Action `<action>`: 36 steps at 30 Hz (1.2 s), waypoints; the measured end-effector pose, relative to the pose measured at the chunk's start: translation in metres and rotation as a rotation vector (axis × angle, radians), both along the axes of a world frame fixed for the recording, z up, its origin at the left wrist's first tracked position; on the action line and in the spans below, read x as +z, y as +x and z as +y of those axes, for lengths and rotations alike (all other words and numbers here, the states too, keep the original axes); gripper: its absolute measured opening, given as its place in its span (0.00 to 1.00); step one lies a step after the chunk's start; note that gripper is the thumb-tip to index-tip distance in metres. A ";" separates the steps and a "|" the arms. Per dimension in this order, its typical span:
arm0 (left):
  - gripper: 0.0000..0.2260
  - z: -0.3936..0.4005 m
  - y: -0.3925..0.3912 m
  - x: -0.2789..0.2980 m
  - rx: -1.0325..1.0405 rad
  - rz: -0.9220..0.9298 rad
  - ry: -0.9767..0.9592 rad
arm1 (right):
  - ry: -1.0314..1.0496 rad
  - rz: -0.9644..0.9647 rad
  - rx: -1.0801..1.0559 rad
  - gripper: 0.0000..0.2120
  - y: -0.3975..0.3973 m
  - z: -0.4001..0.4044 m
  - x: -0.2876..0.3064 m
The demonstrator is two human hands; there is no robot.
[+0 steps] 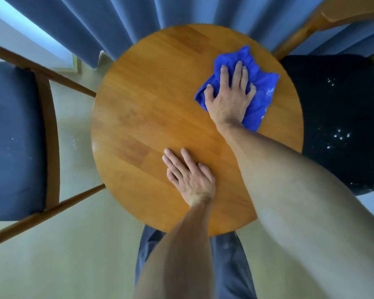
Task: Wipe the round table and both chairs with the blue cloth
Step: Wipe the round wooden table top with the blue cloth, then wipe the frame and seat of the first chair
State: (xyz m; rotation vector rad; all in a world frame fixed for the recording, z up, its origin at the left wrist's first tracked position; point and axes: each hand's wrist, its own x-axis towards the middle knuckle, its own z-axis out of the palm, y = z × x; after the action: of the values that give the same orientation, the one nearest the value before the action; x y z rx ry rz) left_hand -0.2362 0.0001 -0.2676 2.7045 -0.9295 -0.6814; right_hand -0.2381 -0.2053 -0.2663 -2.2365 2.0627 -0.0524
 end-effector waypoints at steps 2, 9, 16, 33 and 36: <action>0.28 0.001 0.001 0.001 -0.011 0.013 -0.013 | -0.007 0.006 -0.041 0.29 0.008 0.010 0.002; 0.24 0.006 0.011 0.001 -0.021 0.036 -0.113 | 0.032 0.008 -0.069 0.27 0.023 0.047 0.009; 0.25 -0.001 0.080 0.018 -0.204 -0.071 -0.048 | -0.030 -0.040 -0.158 0.38 0.008 0.054 0.017; 0.26 0.094 0.252 0.080 0.681 0.111 -0.078 | 0.342 -0.381 -0.160 0.08 0.168 0.169 0.064; 0.24 0.097 0.272 0.095 1.103 0.773 -0.243 | 0.508 -0.410 -0.235 0.06 0.208 0.203 0.083</action>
State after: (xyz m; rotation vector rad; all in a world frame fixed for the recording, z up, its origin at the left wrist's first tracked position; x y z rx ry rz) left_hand 0.0357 0.0967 -0.1722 1.9525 0.5853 -1.0545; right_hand -0.0298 -0.0026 -0.1832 -1.5363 1.8421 -0.0025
